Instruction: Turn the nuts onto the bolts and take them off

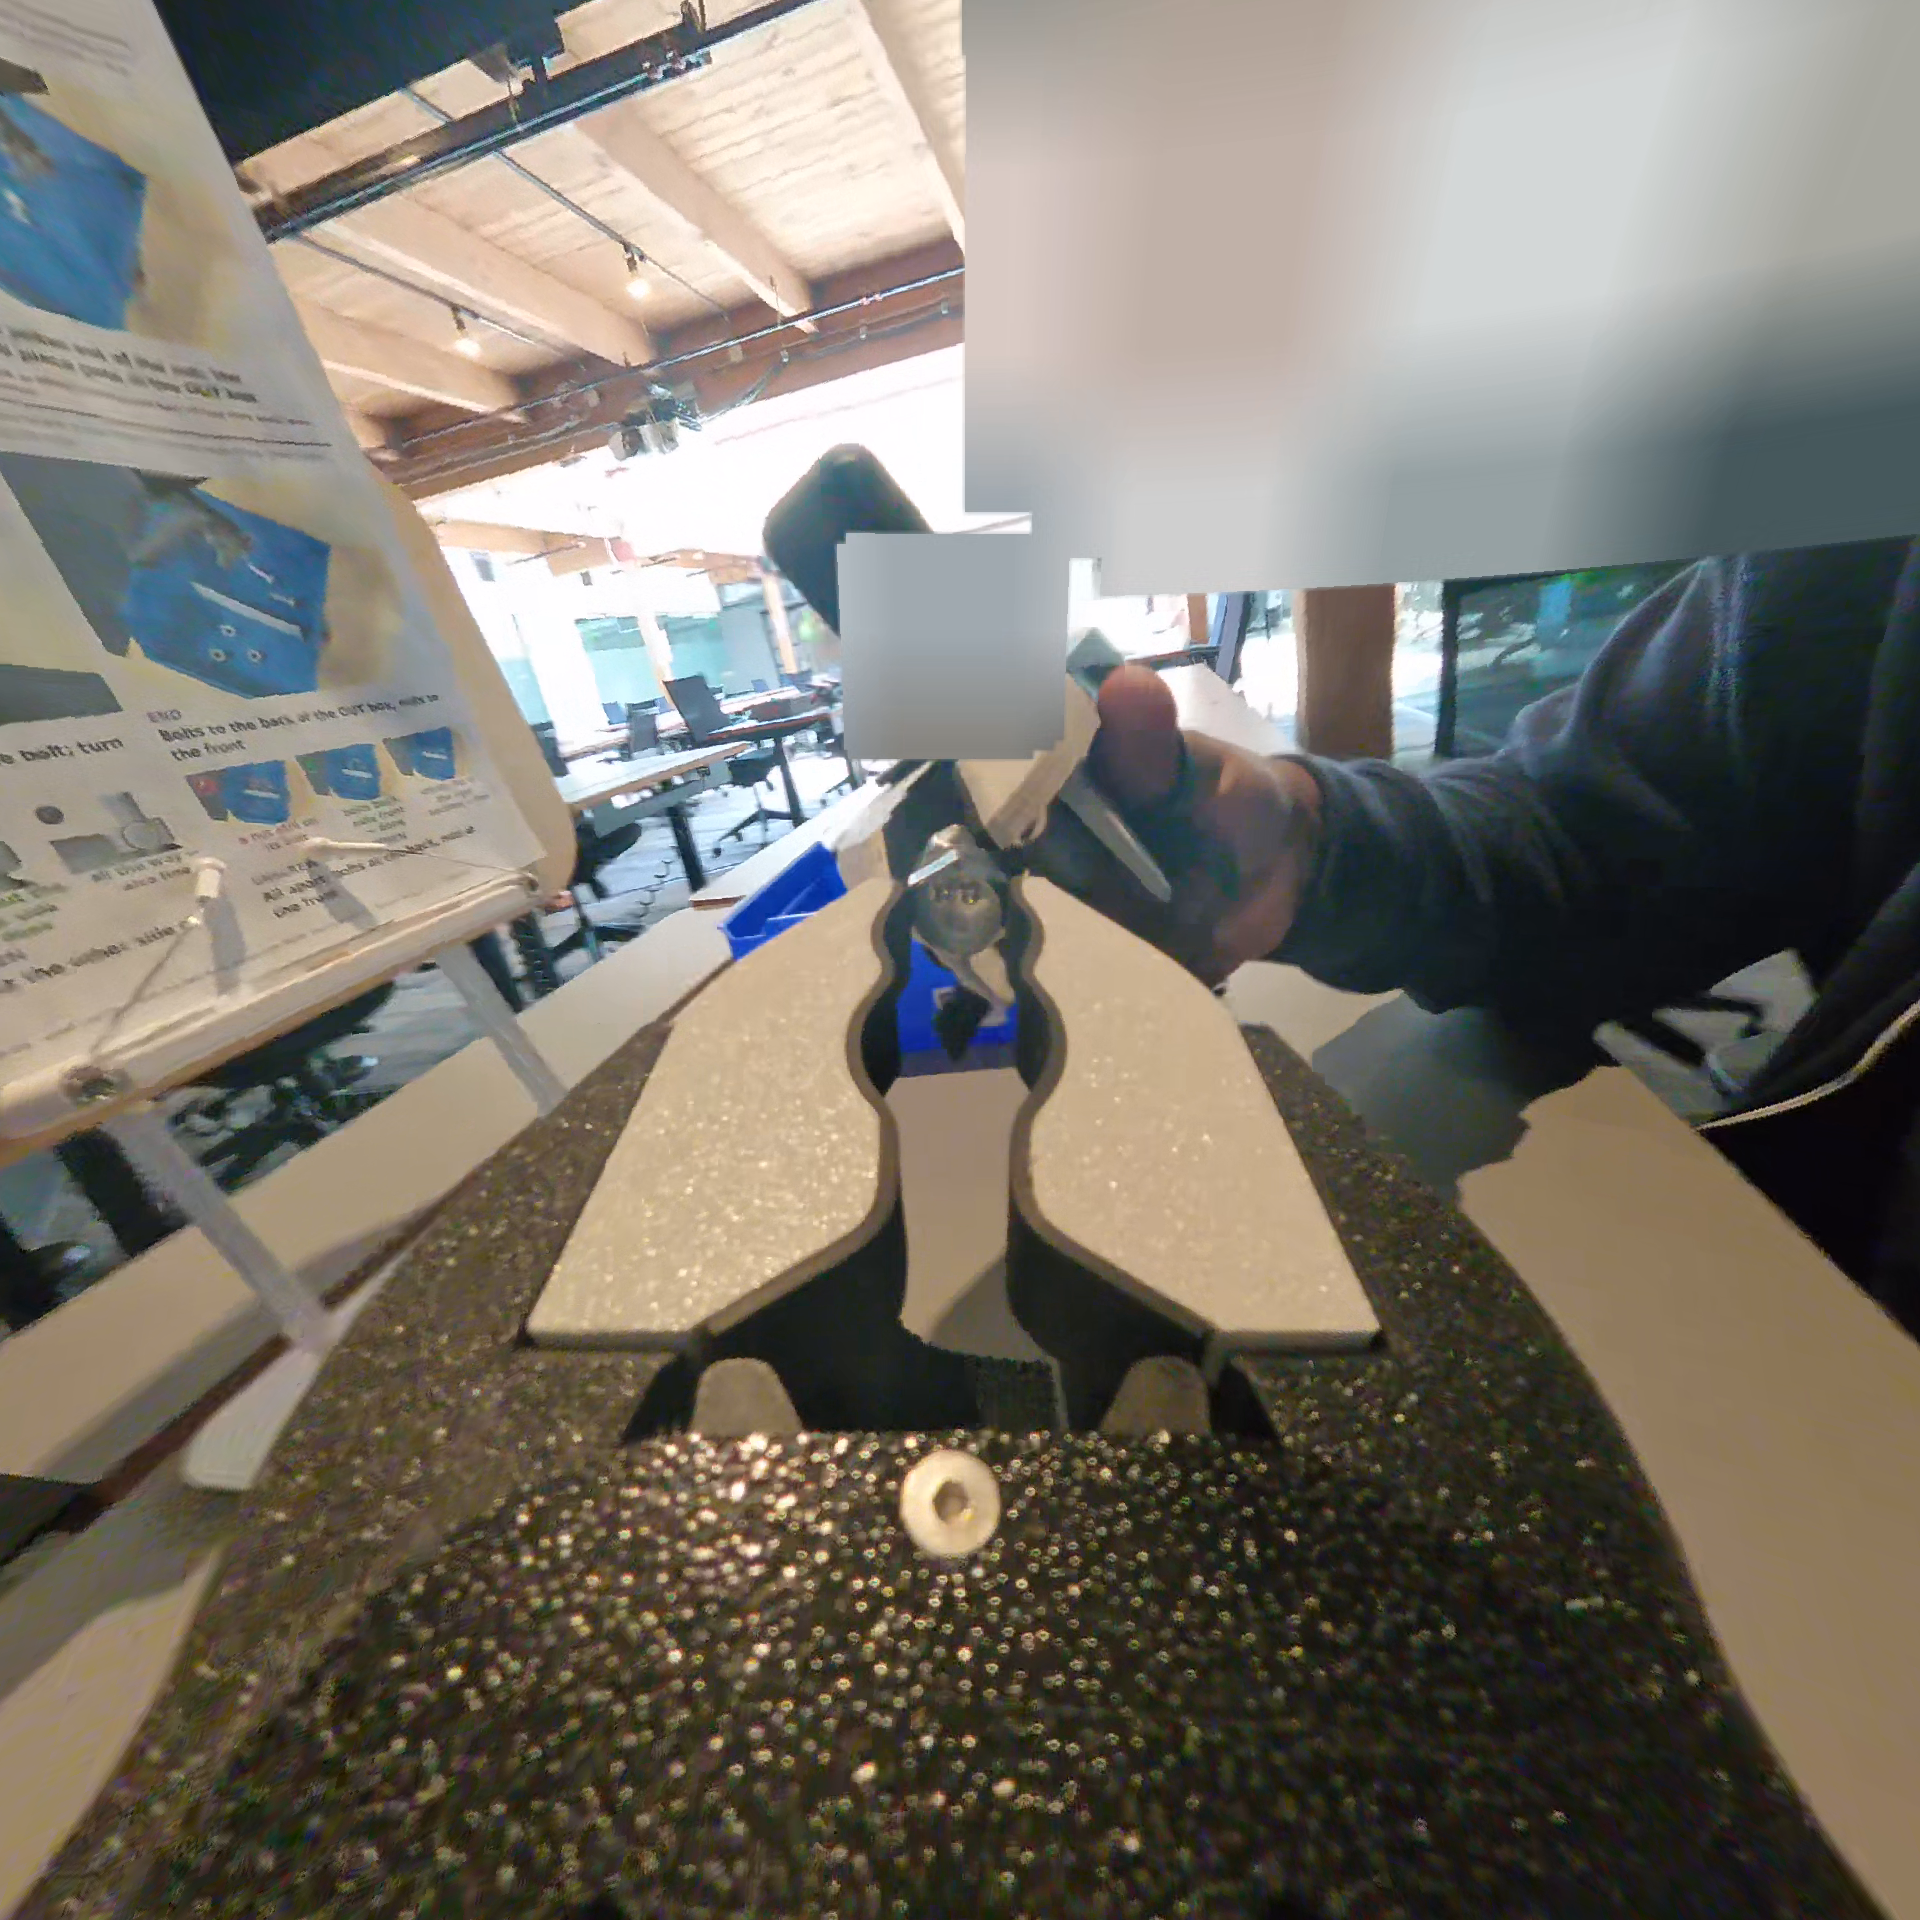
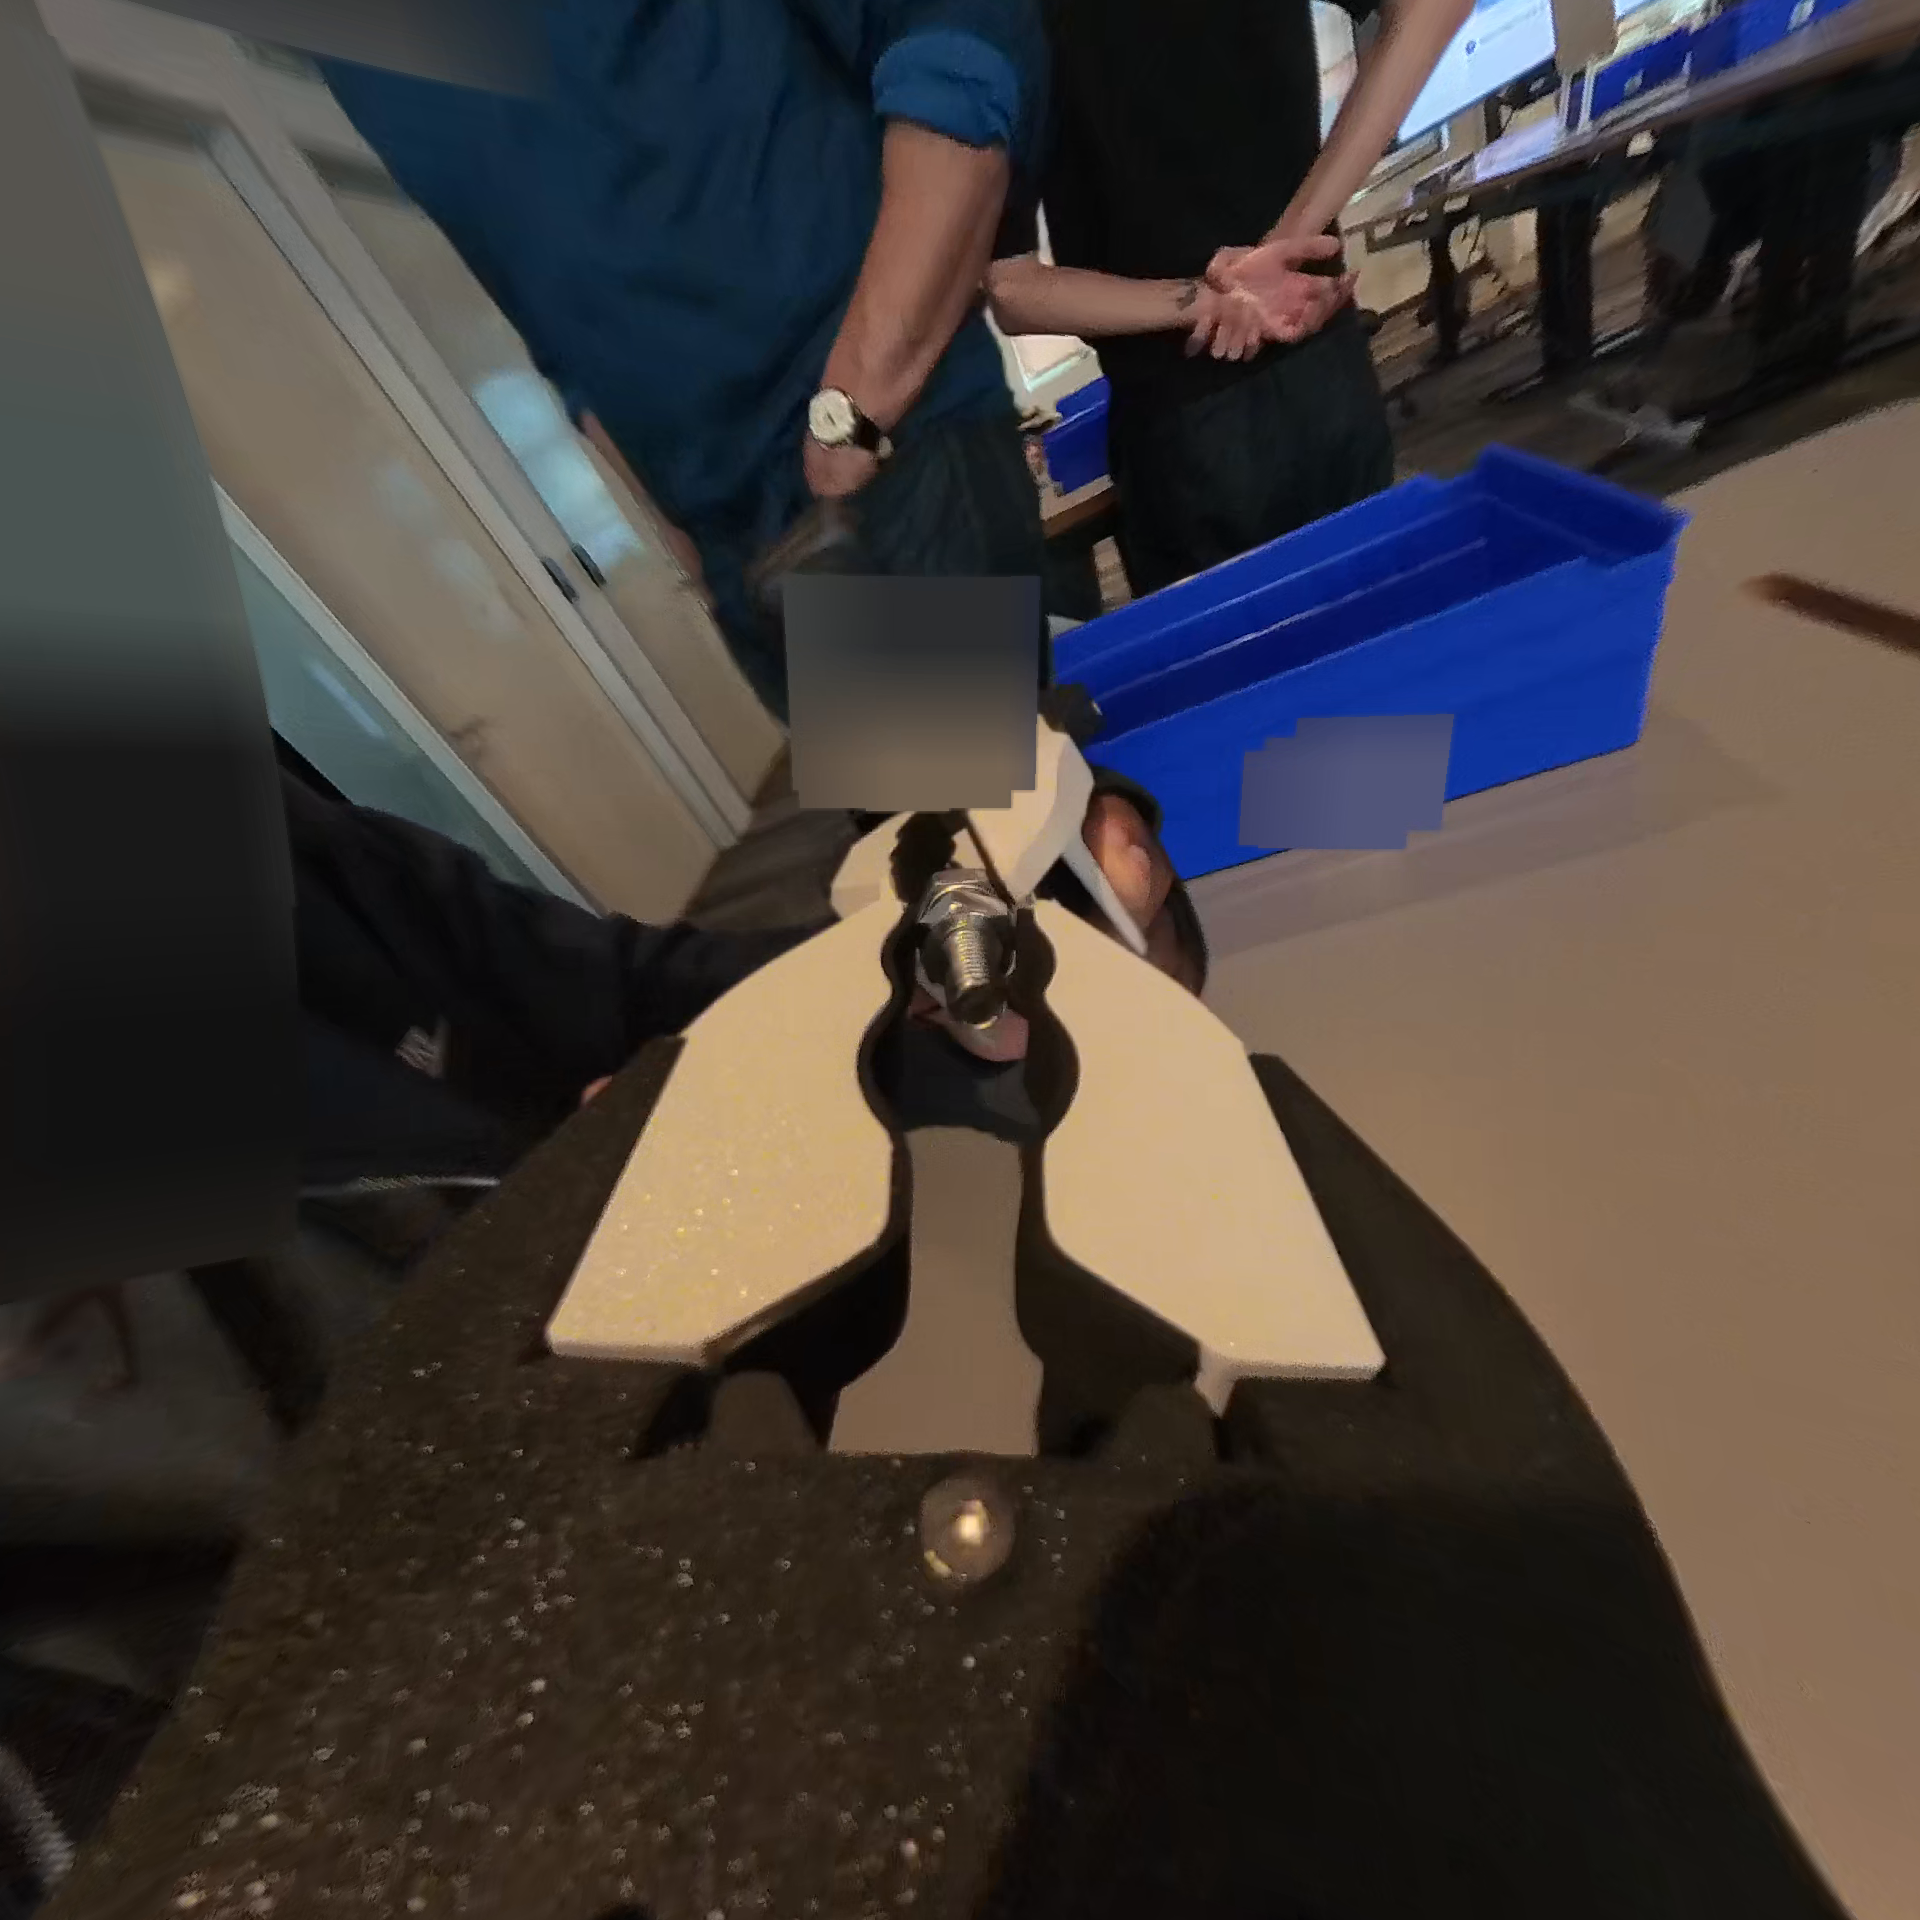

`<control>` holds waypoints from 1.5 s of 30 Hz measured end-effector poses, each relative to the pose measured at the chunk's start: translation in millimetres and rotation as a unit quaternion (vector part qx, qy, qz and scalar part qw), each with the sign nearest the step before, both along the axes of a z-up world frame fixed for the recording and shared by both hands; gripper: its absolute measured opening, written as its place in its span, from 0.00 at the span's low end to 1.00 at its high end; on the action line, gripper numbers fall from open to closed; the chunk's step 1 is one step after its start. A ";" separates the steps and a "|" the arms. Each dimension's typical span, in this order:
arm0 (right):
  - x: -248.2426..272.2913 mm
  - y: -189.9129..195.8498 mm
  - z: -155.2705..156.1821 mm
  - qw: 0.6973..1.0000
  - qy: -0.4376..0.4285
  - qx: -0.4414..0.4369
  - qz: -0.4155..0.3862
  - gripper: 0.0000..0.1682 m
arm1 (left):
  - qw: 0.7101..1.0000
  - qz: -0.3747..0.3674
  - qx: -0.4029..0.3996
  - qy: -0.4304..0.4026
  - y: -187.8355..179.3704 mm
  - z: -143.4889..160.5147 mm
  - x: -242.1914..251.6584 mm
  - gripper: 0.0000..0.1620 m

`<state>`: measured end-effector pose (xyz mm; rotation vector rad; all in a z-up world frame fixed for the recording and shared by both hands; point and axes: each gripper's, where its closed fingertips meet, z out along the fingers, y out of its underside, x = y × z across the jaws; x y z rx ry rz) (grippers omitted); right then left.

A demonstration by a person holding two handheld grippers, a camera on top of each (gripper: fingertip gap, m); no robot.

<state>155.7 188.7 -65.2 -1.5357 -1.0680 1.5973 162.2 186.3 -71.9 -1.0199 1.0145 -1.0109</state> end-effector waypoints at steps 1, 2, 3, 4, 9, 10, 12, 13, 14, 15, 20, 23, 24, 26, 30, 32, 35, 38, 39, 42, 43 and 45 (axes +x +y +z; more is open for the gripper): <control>0.1 0.3 -0.3 0.999 -0.007 0.032 -0.006 0.10 | 1.000 -0.014 -0.021 -0.007 0.4 -0.3 0.0 0.10; 0.1 0.9 -0.7 0.998 -0.015 0.066 -0.014 0.10 | 0.998 -0.029 -0.045 -0.015 1.2 -0.7 0.1 0.10; 0.2 1.3 -1.4 0.994 -0.023 0.103 -0.022 0.10 | 0.996 -0.048 -0.070 -0.025 1.5 -1.2 0.4 0.10; 0.1 1.6 -2.2 0.989 -0.031 0.142 -0.030 0.10 | 0.992 -0.071 -0.099 -0.037 1.5 -1.4 0.1 0.10; 1.2 2.2 -11.6 0.899 -0.094 0.420 -0.080 0.10 | 0.952 -0.174 -0.236 -0.084 3.3 -8.4 1.3 0.10; 1.8 1.9 -13.3 0.868 -0.107 0.477 -0.092 0.10 | 0.944 -0.191 -0.254 -0.091 2.9 -9.6 1.9 0.10; 2.8 2.1 -13.9 0.816 -0.123 0.553 -0.117 0.11 | 0.939 -0.195 -0.264 -0.102 4.2 -10.5 2.7 0.10; 2.1 0.3 -13.1 0.814 -0.120 0.556 -0.119 0.15 | 0.942 -0.193 -0.256 -0.105 3.6 -9.3 2.1 0.10; 1.0 -0.3 -11.2 0.829 -0.113 0.535 -0.119 0.21 | 0.947 -0.182 -0.243 -0.107 4.2 -7.2 1.2 0.10; 0.2 1.3 -8.8 0.853 -0.105 0.497 -0.120 0.25 | 0.954 -0.169 -0.225 -0.105 4.2 -5.0 -0.2 0.10; 2.1 7.0 5.0 0.968 -0.037 0.235 -0.086 0.30 | 0.987 -0.082 -0.110 -0.079 4.1 4.9 -8.0 0.10; 2.6 3.1 10.0 0.994 -0.006 0.098 -0.045 0.24 | 0.996 -0.037 -0.049 -0.064 3.1 8.5 -10.6 0.10; 2.8 1.2 12.0 0.997 0.005 0.064 -0.034 0.23 | 0.997 -0.027 -0.031 -0.058 2.0 9.2 -10.7 0.10; 2.7 -0.3 13.4 0.999 0.015 0.016 -0.024 0.20 | 0.999 -0.009 -0.003 -0.042 0.4 8.3 -8.7 0.11; -1.3 -1.6 4.0 1.000 -0.009 -0.010 -0.022 0.21 | 0.999 0.005 0.029 -0.023 -3.6 6.7 -4.2 0.11; -3.5 -5.2 2.3 1.000 -0.011 -0.018 -0.011 0.19 | 0.999 0.004 0.034 -0.021 -5.1 6.6 -3.1 0.11; -3.9 -7.2 1.5 1.000 -0.010 -0.009 -0.008 0.10 | 0.999 0.005 0.038 -0.014 -5.5 5.3 -2.2 0.11; -3.9 -6.5 0.9 0.999 -0.018 0.023 -0.014 0.10 | 1.000 -0.008 0.020 -0.020 -5.3 5.1 -2.2 0.10; -3.8 -6.1 0.7 0.999 -0.023 0.045 -0.019 0.10 | 1.000 -0.014 0.009 -0.025 -4.8 4.9 -2.1 0.10; -3.1 -4.3 -0.9 0.988 -0.048 0.142 -0.038 0.10 | 0.996 -0.056 -0.051 -0.046 -3.6 4.0 -1.4 0.10; -2.6 -3.5 -1.7 0.981 -0.058 0.182 -0.045 0.10 | 0.994 -0.069 -0.073 -0.053 -2.7 3.1 -0.8 0.10; -1.9 -2.1 -4.0 0.958 -0.081 0.269 -0.060 0.10 | 0.983 -0.112 -0.130 -0.068 -2.2 1.6 -0.3 0.10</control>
